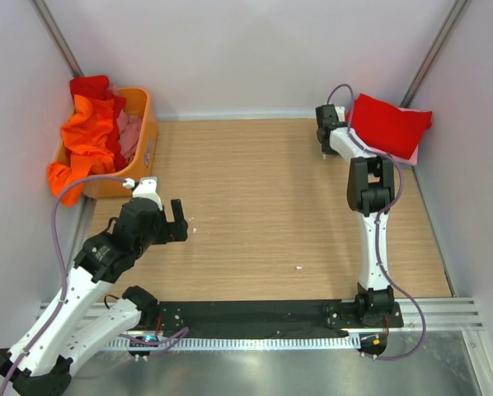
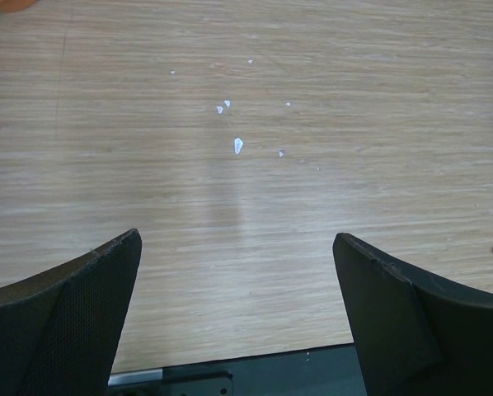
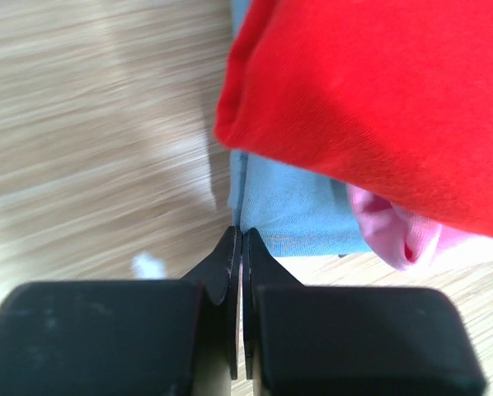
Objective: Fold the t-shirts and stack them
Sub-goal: Neatly place the folded tshirt to the corner
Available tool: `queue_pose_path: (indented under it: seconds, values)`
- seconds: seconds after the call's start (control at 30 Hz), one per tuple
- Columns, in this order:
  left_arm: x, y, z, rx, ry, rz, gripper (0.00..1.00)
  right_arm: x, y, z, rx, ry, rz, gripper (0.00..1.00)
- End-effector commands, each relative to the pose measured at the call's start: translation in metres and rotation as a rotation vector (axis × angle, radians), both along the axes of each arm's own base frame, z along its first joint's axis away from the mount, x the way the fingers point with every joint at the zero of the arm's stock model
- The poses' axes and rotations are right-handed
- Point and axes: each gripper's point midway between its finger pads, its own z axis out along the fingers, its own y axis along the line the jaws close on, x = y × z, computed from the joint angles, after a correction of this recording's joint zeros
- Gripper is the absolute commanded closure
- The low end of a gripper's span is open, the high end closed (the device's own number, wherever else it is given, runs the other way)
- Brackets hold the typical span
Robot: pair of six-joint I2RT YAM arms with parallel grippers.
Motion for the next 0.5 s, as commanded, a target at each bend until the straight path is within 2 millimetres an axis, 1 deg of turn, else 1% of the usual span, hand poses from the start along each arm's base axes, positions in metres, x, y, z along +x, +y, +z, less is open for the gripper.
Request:
queue_pose_path:
  seconds: [0.0, 0.07, 0.1, 0.13, 0.27, 0.4, 0.43, 0.47]
  values:
    - [0.007, -0.001, 0.008, -0.020, -0.036, 0.024, 0.00, -0.004, 0.066, 0.014, 0.087, -0.015, 0.153, 0.99]
    - [0.007, -0.001, 0.008, -0.019, -0.036, 0.025, 0.00, -0.010, 0.075, 0.009, 0.090, -0.006, 0.171, 0.99]
    - [0.007, -0.001, 0.007, -0.020, -0.035, 0.026, 0.00, -0.010, 0.080, 0.014, 0.104, -0.019, 0.181, 0.98]
    - [0.007, -0.001, 0.008, -0.021, -0.036, 0.026, 0.00, -0.016, 0.082, 0.007, 0.104, -0.003, 0.187, 0.99]
    - [0.007, -0.001, 0.008, -0.020, -0.036, 0.024, 0.00, -0.027, 0.100, 0.006, 0.106, 0.008, 0.225, 0.99]
    - [0.007, -0.001, 0.007, -0.019, -0.034, 0.024, 0.01, -0.035, 0.108, 0.007, 0.123, 0.011, 0.239, 0.99]
    - [0.007, -0.001, 0.007, -0.020, -0.033, 0.025, 0.00, -0.035, 0.111, 0.010, 0.133, 0.007, 0.240, 0.95]
    - [0.007, -0.001, 0.007, -0.019, -0.031, 0.025, 0.00, -0.035, 0.113, 0.018, 0.154, -0.003, 0.242, 0.83]
